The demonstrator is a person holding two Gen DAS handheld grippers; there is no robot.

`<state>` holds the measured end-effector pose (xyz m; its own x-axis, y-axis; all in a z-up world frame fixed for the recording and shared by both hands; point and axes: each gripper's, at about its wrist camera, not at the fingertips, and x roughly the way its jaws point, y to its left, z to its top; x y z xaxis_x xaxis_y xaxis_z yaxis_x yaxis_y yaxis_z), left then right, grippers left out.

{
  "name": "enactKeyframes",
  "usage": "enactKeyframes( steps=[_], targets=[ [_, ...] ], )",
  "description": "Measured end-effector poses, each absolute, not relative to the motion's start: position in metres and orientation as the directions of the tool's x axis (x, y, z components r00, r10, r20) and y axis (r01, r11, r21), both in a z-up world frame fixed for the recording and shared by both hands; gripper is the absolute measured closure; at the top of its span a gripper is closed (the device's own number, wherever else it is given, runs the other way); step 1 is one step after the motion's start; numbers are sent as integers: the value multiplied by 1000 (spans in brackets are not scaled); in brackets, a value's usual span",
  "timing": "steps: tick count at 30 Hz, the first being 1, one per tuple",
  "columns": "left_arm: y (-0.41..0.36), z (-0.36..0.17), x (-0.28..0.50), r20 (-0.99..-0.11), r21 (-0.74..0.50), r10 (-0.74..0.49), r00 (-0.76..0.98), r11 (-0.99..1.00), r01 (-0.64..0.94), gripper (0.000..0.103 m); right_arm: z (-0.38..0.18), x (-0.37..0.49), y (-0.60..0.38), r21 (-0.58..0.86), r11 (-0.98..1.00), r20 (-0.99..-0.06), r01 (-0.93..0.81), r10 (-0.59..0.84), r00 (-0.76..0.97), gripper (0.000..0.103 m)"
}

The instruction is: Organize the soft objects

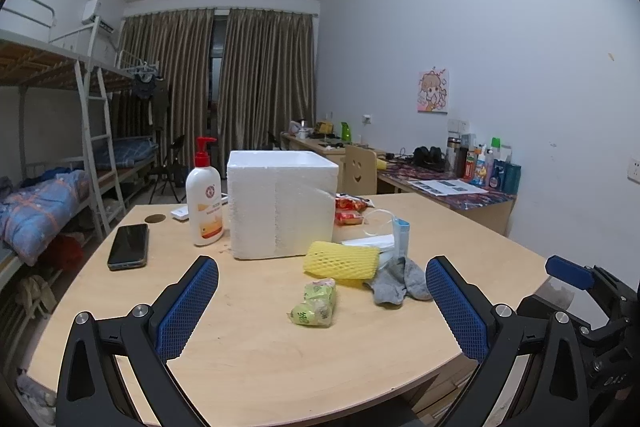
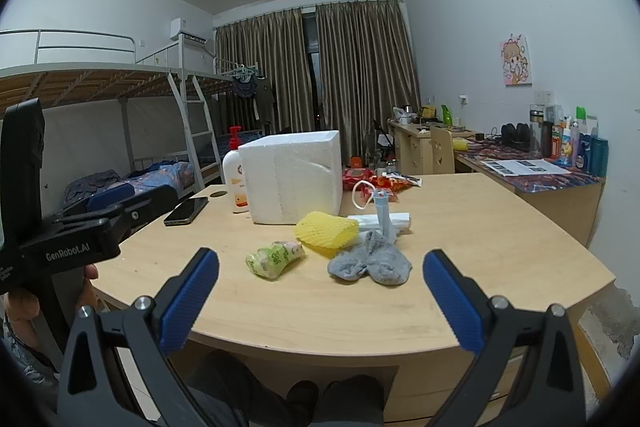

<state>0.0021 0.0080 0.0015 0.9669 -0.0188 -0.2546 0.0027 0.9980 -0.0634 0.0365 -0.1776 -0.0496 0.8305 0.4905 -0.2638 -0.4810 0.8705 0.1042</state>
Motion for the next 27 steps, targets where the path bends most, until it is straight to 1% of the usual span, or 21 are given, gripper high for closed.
enactKeyframes(
  steps=[18, 27],
  targets=[
    [8, -2, 5, -269, -46, 0, 963, 999, -13, 0, -48, 33, -179, 101, 872, -264, -479, 488, 832, 0],
    [6, 0, 4, -259, -38, 4, 966, 999, -14, 0, -47, 33, -181, 108, 871, -265, -480, 491, 830, 0]
  ],
)
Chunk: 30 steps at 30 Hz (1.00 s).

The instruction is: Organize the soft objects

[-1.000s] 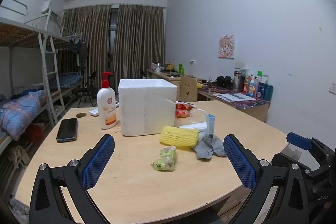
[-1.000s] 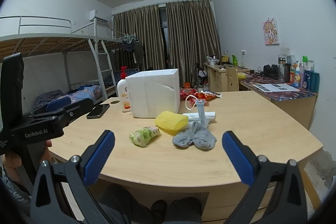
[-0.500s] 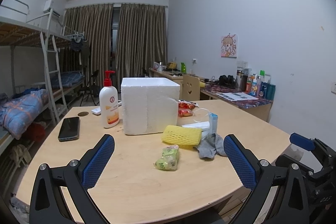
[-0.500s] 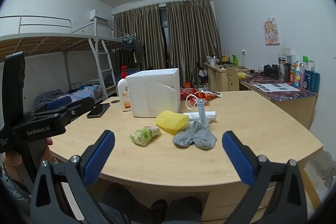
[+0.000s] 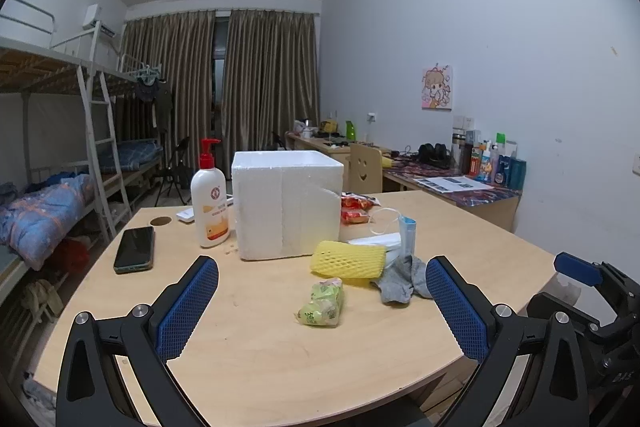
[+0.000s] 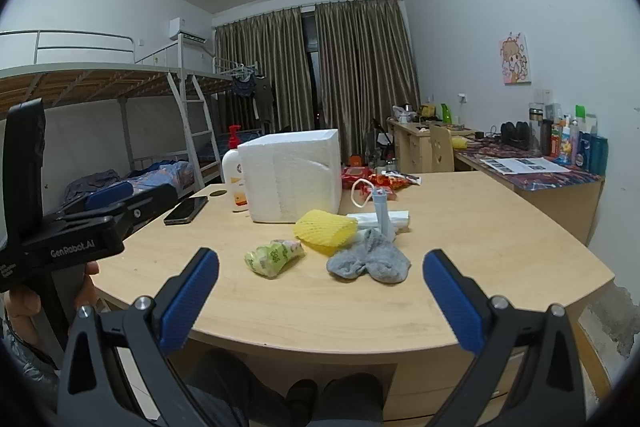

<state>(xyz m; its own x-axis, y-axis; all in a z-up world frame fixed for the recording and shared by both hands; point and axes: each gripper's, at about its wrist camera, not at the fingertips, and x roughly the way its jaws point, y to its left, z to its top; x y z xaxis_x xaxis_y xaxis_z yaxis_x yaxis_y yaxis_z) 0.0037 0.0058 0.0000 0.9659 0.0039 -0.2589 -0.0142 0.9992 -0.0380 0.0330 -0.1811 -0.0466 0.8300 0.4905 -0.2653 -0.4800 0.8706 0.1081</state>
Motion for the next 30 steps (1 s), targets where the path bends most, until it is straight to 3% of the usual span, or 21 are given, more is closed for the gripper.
enactKeyframes(
  steps=[30],
  targets=[
    [7, -14, 31, -317, -43, -29, 948, 999, 16, 0, -51, 56, -178, 114, 868, -290, -483, 494, 819, 0]
  ],
)
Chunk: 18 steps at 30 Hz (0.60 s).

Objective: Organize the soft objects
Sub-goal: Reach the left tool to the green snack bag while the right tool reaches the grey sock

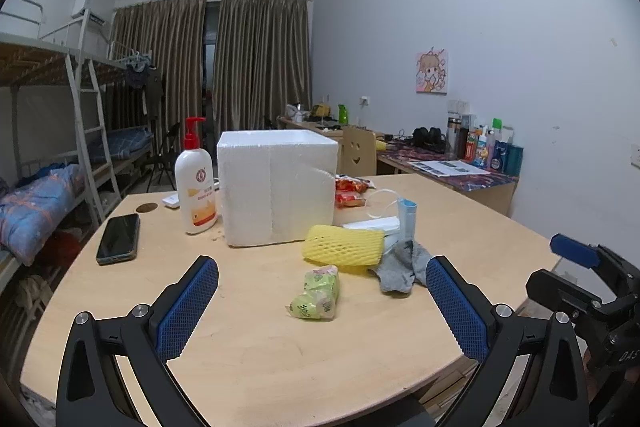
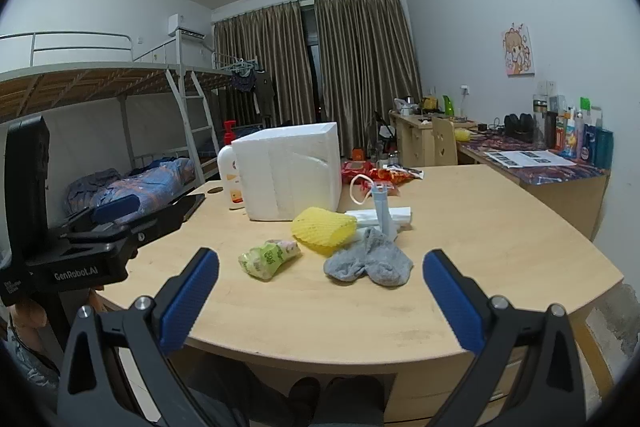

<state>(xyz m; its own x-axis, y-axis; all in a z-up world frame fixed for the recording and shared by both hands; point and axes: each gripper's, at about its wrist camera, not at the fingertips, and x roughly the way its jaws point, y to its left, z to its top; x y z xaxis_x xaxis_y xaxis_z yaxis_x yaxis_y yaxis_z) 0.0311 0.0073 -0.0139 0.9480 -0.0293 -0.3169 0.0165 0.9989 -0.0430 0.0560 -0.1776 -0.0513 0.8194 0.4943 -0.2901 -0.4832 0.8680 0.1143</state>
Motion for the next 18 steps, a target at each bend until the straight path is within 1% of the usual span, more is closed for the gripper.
enactKeyframes(
  steps=[3, 7, 10, 14, 18],
  targets=[
    [8, -18, 42, -333, -48, -37, 942, 999, 22, 0, -54, 64, -179, 108, 877, -296, -467, 477, 827, 0],
    [8, -29, 61, -383, -66, -70, 921, 997, 49, 0, -58, 78, -182, 122, 882, -316, -455, 469, 825, 0],
    [6, -38, 73, -414, -36, -51, 909, 999, 40, 0, -62, 88, -181, 126, 885, -342, -447, 462, 818, 0],
    [11, -46, 88, -443, -65, -61, 895, 997, 36, 0, -67, 99, -181, 128, 886, -360, -446, 461, 811, 0],
    [10, -53, 102, -457, -37, -57, 887, 998, 45, 0, -73, 111, -179, 130, 889, -387, -440, 454, 803, 0]
  ],
)
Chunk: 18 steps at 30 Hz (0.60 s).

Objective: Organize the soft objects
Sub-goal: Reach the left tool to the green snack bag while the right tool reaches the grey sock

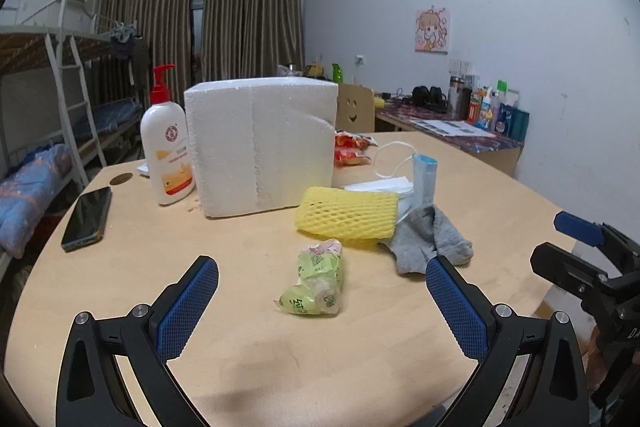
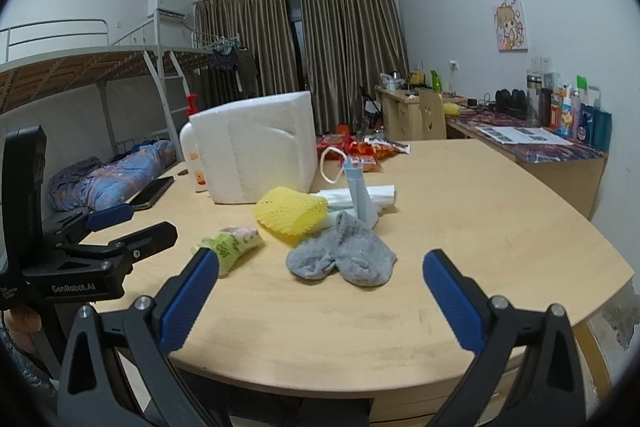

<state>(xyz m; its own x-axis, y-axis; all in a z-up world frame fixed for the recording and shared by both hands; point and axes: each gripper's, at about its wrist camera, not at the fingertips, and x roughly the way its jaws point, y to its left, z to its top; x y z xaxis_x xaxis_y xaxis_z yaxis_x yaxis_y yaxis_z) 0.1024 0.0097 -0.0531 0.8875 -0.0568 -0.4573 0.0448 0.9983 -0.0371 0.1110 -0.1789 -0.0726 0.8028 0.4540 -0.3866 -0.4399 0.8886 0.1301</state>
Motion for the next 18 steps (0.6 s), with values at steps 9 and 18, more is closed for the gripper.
enactKeyframes(
  steps=[9, 18],
  targets=[
    [19, -73, 135, -517, -57, -49, 855, 998, 23, 0, -84, 135, -180, 132, 903, -444, -408, 422, 790, 0],
    [18, -90, 163, -572, -67, -58, 818, 997, 24, 1, -93, 154, -181, 149, 901, -484, -407, 426, 765, 0]
  ],
)
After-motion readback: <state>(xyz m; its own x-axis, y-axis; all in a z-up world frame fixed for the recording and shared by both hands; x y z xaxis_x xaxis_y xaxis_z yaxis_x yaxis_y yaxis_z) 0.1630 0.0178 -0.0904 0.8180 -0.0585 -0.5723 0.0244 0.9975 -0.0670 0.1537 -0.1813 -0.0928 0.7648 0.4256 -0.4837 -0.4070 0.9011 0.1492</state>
